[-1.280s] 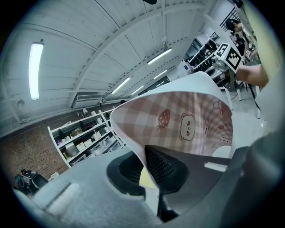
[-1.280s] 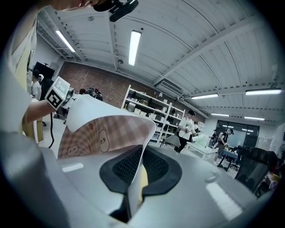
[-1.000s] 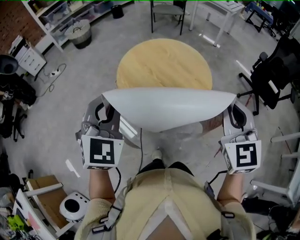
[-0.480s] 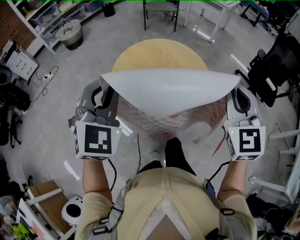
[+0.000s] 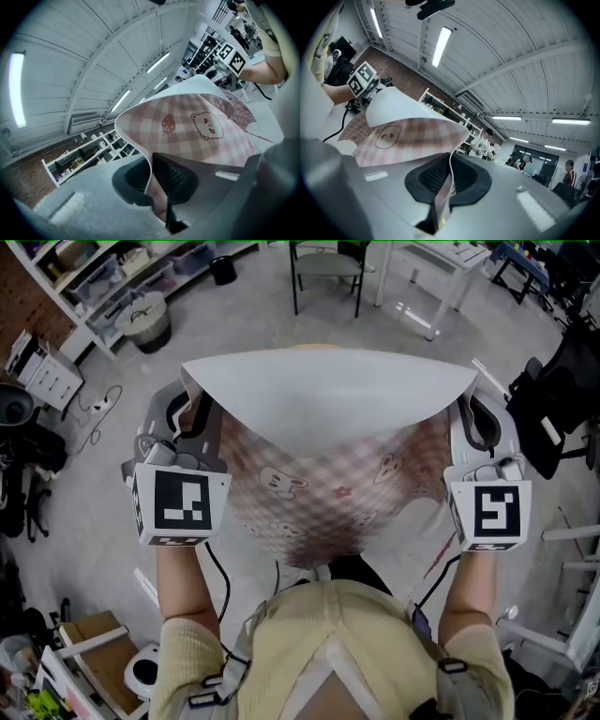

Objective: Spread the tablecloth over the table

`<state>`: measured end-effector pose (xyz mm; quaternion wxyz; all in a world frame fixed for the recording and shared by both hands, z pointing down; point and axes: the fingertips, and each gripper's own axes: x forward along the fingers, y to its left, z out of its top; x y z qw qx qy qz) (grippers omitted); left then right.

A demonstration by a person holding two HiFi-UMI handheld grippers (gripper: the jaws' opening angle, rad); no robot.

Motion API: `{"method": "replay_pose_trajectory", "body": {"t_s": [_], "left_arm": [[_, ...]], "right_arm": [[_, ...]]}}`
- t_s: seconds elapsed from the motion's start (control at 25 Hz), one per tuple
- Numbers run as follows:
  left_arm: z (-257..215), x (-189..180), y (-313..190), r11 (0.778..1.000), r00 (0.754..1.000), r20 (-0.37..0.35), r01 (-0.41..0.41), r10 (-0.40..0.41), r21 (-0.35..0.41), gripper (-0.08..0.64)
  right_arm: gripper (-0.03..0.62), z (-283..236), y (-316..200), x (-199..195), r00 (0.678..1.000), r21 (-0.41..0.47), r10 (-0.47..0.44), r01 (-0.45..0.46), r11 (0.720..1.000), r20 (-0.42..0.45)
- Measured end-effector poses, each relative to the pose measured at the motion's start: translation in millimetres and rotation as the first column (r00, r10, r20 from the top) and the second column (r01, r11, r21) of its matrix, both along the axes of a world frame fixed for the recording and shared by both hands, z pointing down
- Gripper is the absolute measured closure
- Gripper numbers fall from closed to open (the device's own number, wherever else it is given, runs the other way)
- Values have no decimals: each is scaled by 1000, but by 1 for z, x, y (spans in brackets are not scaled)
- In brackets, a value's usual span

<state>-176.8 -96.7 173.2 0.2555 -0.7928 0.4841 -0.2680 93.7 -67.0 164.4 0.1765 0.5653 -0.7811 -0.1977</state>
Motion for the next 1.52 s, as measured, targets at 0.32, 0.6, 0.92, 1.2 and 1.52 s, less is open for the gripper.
{"method": "replay_pose_trajectory", "body": {"t_s": [0.32, 0.6, 0.92, 1.2, 1.52], "left_arm": [[-4, 23, -76, 1000, 999, 48, 17, -17, 2, 554], [23, 31, -138, 996, 996, 75, 50, -45, -69, 554], [83, 44, -208, 978, 989, 147, 65, -35, -199, 552], [147, 48, -254, 948, 982, 187, 94, -37, -304, 551], [225, 47, -290, 907, 967, 253, 131, -28, -400, 549]], "right_arm": [[583, 0, -81, 22, 999, -9, -26, 26, 1000, -24], [583, 25, -142, 32, 998, -45, -48, 46, 998, -37], [583, 80, -208, 46, 997, -138, -63, 56, 989, -45], [581, 140, -253, 50, 995, -230, -92, 79, 970, -45], [580, 211, -291, 50, 991, -324, -121, 98, 941, -51]]}}
